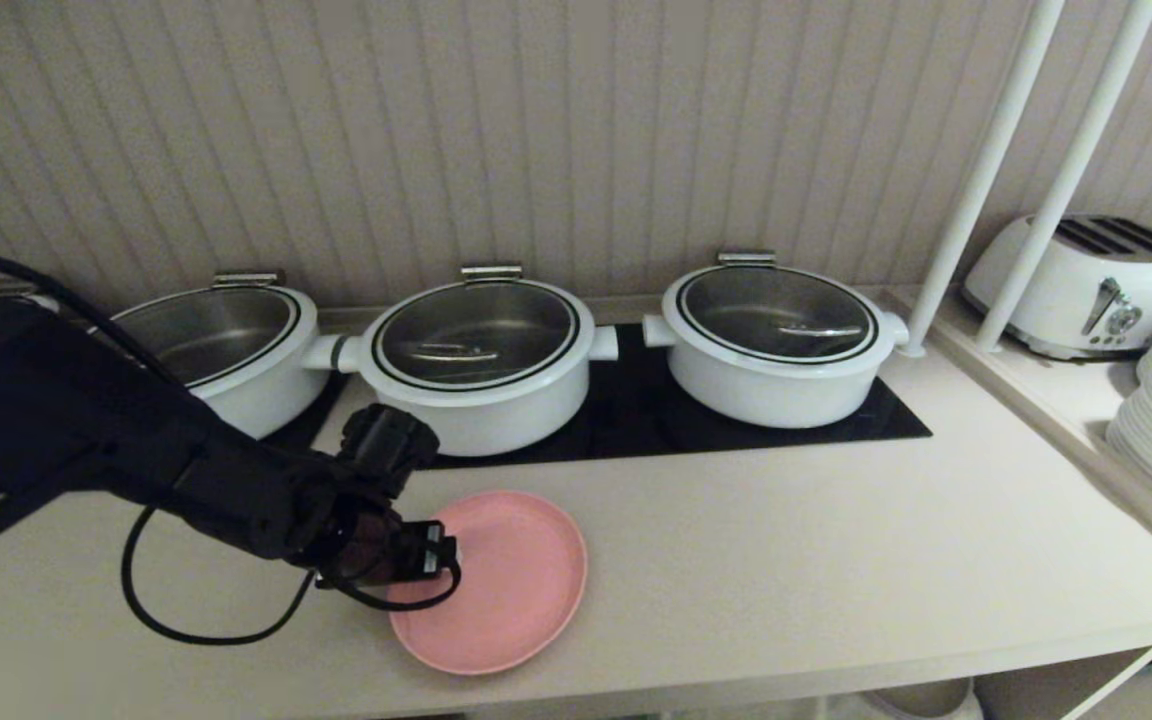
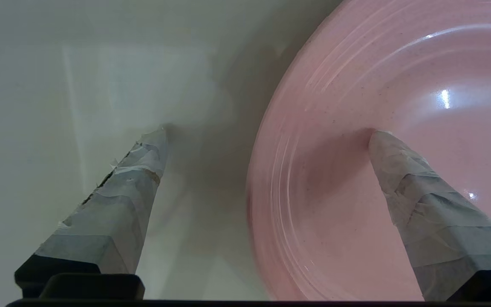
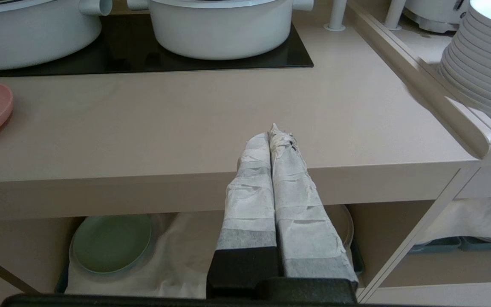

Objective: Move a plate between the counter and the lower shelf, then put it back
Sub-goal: Pick up the plate

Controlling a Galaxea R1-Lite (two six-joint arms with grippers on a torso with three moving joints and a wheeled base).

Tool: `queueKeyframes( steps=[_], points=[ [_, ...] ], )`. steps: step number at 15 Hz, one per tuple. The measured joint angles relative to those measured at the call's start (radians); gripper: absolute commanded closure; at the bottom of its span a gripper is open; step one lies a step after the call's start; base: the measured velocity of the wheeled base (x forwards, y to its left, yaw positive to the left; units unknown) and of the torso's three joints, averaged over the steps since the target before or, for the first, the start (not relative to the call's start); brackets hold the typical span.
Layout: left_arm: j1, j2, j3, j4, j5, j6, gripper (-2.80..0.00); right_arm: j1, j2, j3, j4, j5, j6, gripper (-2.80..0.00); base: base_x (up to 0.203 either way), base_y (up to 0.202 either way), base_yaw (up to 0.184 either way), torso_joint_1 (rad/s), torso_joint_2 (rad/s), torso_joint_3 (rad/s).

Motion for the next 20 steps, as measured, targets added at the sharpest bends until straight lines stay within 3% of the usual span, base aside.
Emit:
queueKeyframes(
  steps=[2,3,20],
  points=[
    [0.000,0.008,-0.010,0.000,-0.002,-0.001,-2.80,0.000,0.000,0.000,0.000,0.000,0.000,0.00,0.000,0.000,0.000,0.000,0.00,0.000],
    [0.000,0.010,-0.013,0.000,-0.002,-0.001,0.00,0.000,0.000,0.000,0.000,0.000,0.000,0.00,0.000,0.000,0.000,0.000,0.00,0.000],
    [0.000,-0.002,-0.059,0.008,-0.003,-0.014,0.00,0.000,0.000,0.000,0.000,0.000,0.000,0.00,0.000,0.000,0.000,0.000,0.00,0.000]
  ],
)
